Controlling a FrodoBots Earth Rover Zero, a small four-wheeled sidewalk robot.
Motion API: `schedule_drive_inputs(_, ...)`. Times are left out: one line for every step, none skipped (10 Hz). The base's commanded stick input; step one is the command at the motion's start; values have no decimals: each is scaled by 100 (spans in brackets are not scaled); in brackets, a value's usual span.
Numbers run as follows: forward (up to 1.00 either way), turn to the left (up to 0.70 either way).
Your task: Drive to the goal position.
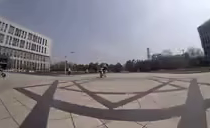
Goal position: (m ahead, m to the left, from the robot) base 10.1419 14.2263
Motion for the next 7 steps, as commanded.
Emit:
schedule_drive_inputs(100,0)
schedule_drive_inputs(100,0)
schedule_drive_inputs(100,0)
schedule_drive_inputs(100,0)
schedule_drive_inputs(100,0)
schedule_drive_inputs(100,0)
schedule_drive_inputs(100,0)
